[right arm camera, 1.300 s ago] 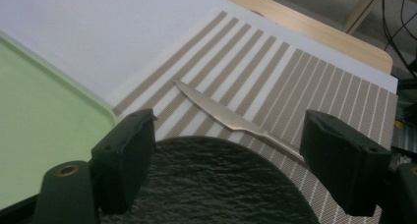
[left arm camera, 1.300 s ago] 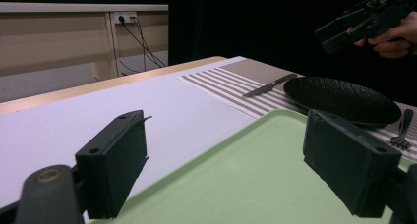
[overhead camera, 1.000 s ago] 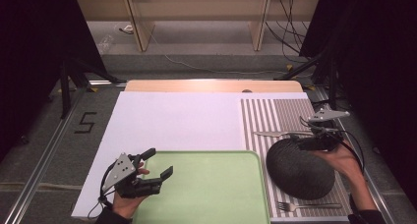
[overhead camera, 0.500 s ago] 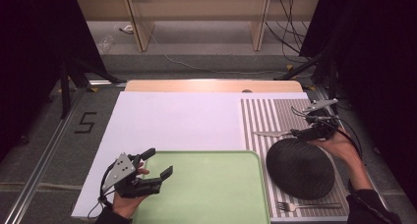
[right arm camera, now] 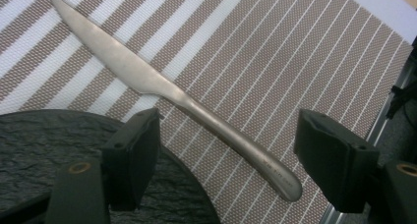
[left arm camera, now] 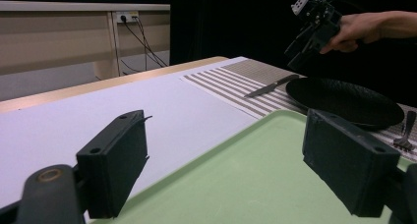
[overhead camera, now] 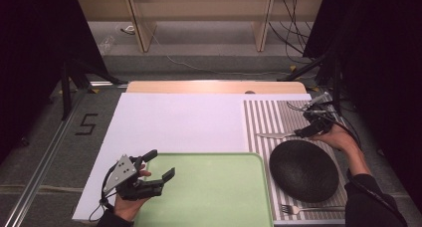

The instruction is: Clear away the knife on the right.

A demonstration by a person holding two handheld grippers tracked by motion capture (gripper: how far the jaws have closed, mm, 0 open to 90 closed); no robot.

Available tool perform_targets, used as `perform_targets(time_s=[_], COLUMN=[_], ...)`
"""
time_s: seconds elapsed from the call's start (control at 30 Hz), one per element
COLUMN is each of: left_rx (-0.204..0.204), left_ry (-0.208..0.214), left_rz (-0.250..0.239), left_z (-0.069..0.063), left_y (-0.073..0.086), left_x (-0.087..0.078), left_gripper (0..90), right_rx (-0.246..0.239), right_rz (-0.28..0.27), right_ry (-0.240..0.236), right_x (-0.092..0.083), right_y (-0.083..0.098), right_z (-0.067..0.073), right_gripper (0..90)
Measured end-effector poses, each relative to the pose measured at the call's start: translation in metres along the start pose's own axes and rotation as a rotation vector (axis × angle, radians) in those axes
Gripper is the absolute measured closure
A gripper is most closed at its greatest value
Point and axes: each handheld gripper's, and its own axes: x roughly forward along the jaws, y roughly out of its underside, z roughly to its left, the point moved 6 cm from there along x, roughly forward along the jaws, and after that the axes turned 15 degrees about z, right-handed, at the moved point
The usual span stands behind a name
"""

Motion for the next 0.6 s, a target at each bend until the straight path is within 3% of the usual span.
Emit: perform_targets(time_s=[0.2, 0.6], left_rx=[0.000, -0.001], left_ry=[0.000, 0.004], left_rz=[-0.002, -0.004], left_z=[0.000, 0.000], left_y=[0.000, 0.000], left_x=[0.000, 0.000], left_gripper=[16.8, 16.8], right_rx=[-0.008, -0.010], right_rz=[0.063, 0.137], right_ry=[0.000, -0.018], right_x=[0.008, 0.021], right_y=[-0.005, -0.013], right_z=[-0.006, -0.007], right_gripper=[27.4, 30.1])
